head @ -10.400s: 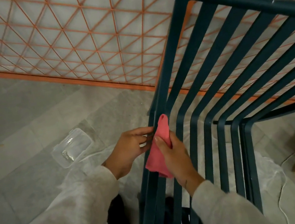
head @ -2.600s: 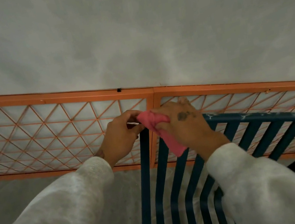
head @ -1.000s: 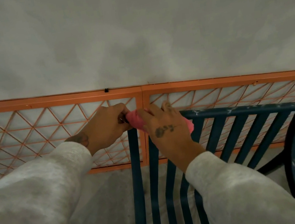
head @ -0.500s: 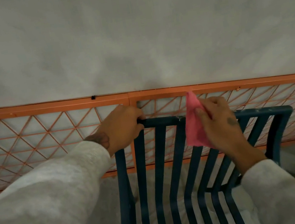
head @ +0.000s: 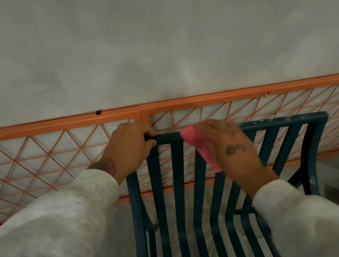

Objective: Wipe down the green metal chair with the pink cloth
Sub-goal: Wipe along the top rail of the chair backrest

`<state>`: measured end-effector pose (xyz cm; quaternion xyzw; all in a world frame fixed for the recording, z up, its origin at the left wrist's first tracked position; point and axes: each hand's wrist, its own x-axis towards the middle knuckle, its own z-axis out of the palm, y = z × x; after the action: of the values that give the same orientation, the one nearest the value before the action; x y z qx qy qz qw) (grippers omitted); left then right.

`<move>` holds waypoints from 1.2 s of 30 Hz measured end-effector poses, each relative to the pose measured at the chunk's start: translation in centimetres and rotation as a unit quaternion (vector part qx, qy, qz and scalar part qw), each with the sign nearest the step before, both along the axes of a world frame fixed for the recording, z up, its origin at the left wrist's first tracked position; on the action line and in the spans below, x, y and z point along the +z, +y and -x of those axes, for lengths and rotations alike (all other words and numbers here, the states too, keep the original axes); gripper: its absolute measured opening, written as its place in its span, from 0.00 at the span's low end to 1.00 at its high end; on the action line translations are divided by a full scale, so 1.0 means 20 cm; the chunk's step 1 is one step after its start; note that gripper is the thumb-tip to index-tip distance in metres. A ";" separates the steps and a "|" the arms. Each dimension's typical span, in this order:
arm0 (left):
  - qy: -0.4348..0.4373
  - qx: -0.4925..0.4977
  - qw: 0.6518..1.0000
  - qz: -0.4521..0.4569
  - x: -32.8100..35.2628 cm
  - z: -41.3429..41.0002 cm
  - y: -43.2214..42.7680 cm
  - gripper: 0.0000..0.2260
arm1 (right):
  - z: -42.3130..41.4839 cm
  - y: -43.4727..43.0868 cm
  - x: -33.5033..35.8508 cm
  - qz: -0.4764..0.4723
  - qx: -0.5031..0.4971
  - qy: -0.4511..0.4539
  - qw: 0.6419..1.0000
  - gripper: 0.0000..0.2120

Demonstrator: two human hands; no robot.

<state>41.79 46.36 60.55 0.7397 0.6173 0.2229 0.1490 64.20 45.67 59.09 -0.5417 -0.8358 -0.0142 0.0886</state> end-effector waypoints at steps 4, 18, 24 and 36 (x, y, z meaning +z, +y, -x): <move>0.006 0.011 1.000 -0.008 -0.01 -0.01 -0.01 0.10 | -0.09 -0.02 0.11 0.005 -0.030 0.047 0.998 0.16; -0.008 0.005 1.000 -0.014 -0.03 0.01 0.01 0.08 | -0.06 0.10 0.20 0.130 -0.044 0.036 0.990 0.18; -0.026 0.009 1.000 -0.014 -0.03 0.01 0.00 0.08 | 0.25 0.05 0.12 0.077 -0.051 0.055 0.994 0.07; 0.000 -0.052 0.998 0.018 0.04 -0.14 0.03 0.13 | -0.28 -0.04 0.13 0.103 -0.057 0.308 0.944 0.20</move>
<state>44.52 46.93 61.33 0.7682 0.5816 0.2034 0.1736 69.89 44.78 61.65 -0.5727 -0.7324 0.2343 0.2842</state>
